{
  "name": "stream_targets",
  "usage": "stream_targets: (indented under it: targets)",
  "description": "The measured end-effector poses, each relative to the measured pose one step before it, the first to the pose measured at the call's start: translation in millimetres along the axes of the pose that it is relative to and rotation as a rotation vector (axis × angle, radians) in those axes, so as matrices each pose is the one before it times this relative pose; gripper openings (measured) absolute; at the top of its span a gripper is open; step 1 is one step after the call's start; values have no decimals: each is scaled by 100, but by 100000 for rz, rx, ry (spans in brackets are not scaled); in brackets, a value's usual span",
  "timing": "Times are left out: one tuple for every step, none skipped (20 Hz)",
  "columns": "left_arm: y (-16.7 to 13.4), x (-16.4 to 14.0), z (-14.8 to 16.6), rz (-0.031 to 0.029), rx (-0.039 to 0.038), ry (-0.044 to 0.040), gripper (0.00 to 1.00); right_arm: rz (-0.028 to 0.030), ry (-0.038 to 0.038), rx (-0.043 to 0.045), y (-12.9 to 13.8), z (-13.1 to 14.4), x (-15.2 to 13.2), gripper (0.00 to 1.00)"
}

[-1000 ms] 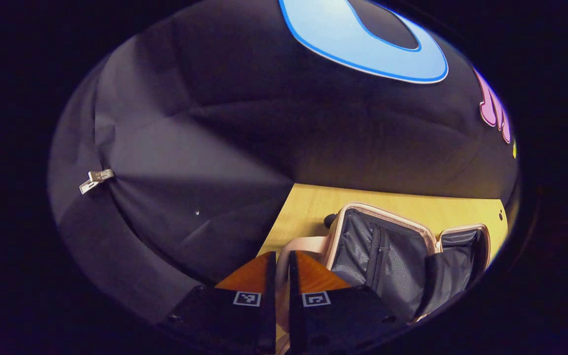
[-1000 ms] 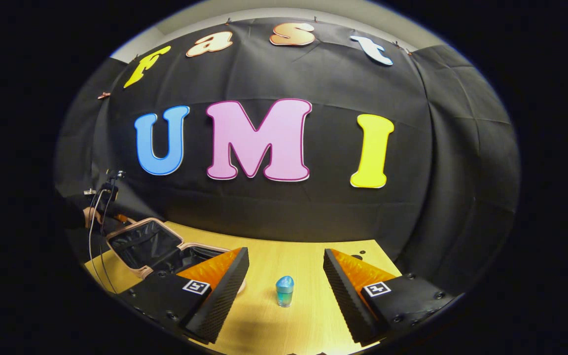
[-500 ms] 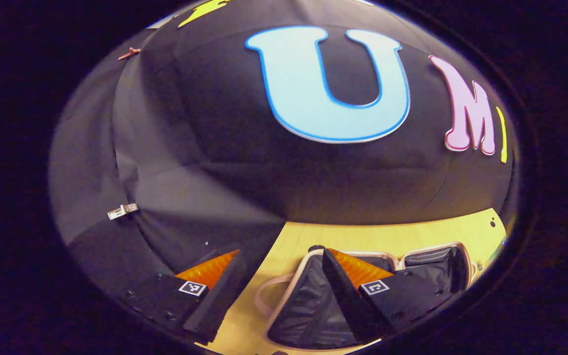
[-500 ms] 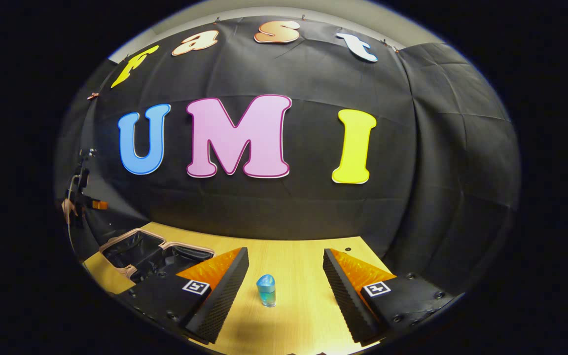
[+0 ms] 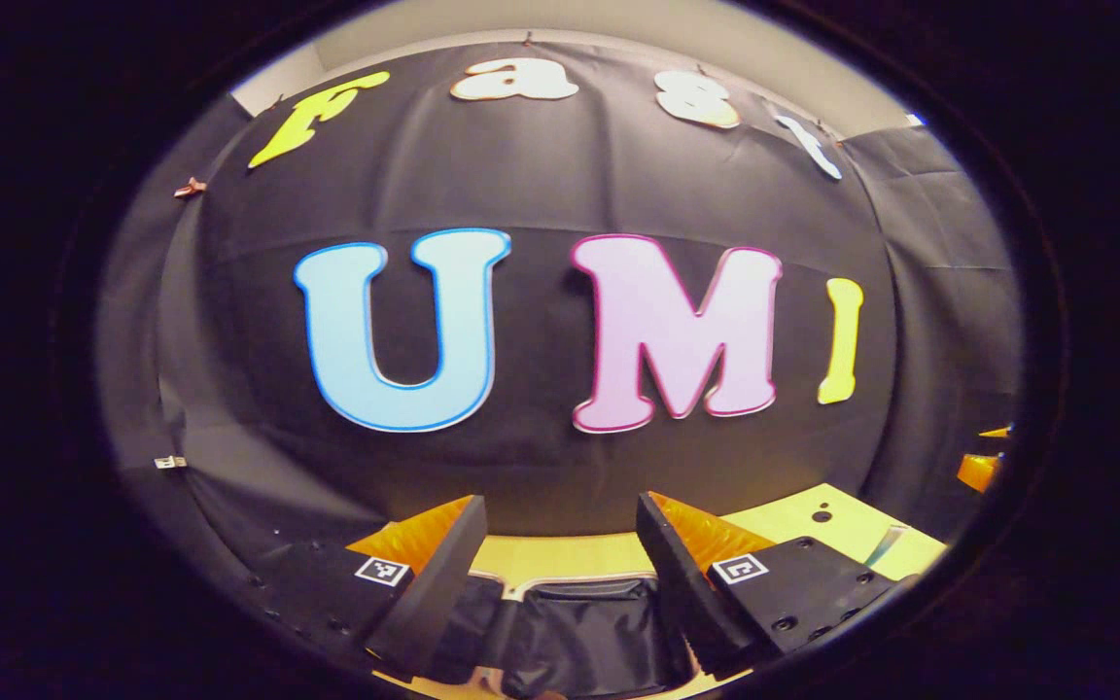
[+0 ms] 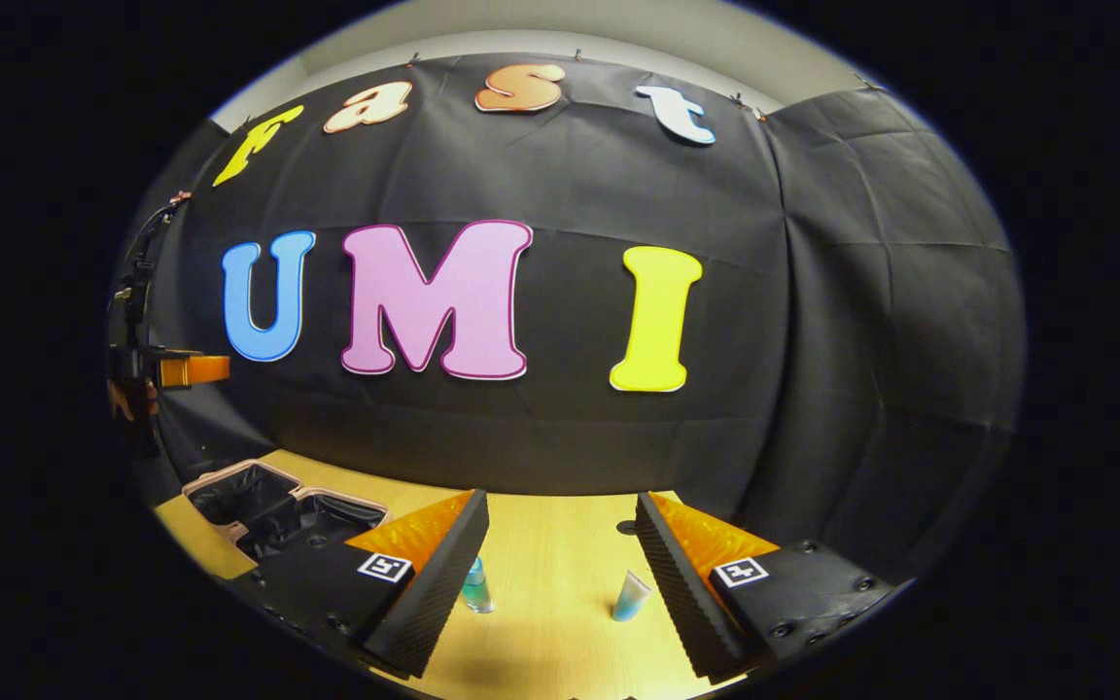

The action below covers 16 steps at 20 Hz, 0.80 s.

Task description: First open the suitcase, pack the skin care products into it, and then close the suitcase.

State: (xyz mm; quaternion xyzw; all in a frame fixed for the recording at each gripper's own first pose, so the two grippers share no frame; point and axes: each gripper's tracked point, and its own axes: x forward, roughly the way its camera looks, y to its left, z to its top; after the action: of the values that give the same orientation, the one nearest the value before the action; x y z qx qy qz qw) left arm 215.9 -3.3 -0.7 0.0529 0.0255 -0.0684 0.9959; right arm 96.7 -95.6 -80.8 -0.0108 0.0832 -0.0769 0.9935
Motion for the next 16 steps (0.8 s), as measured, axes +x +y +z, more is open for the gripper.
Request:
stream_targets:
  targets:
    - [-3247,161,-942,-4541,-889,332,97,279,193,385,-609,-444,38,96]
    - [-3202,326,-847,-4056,-2316,807,97,89,435,-268,-572,-420,121,96]
    - [-2848,229,-1114,-3589,-1612,1828,98,368,737,-591,-590,-590,189,96]
    - [-2821,404,-1405,-2239,-993,1730,98,264,706,-411,-634,-646,241,96]
    - [-2517,443,-1875,-1917,-192,1396,98,21,481,-382,-599,-529,220,96]
    - [-2167,487,-1516,-2252,353,1851,98,604,1349,178,-490,-723,204,96]
    - [-2056,850,-2619,-3749,1558,3498,98,792,2233,572,-564,-1145,399,96]
    - [-999,831,-1351,-1585,1028,2133,98,556,1701,484,-466,-993,276,96]
    - [-744,979,-1454,-1133,786,3196,98,361,1166,238,-387,-816,412,96]
    - [-595,1032,-1508,-520,200,3629,98,427,1442,130,-426,-998,447,96]
    - [-727,1522,-730,-1007,-501,2932,98,-147,1578,11,-395,-1053,446,96]
    - [-1012,1369,-816,-1560,-802,2497,98,-505,1358,-6,-511,-959,545,96]
    - [-752,1326,-826,-1082,-131,2289,98,-743,951,201,-465,-796,504,96]
    - [-374,684,-1482,-435,407,2093,98,-1193,918,-50,-457,-762,545,96]
    - [-354,838,-1184,-261,444,1825,98,-854,707,-149,-356,-775,648,96]
    - [-438,1066,-856,-186,-222,1676,98,-893,977,-207,-324,-791,626,96]
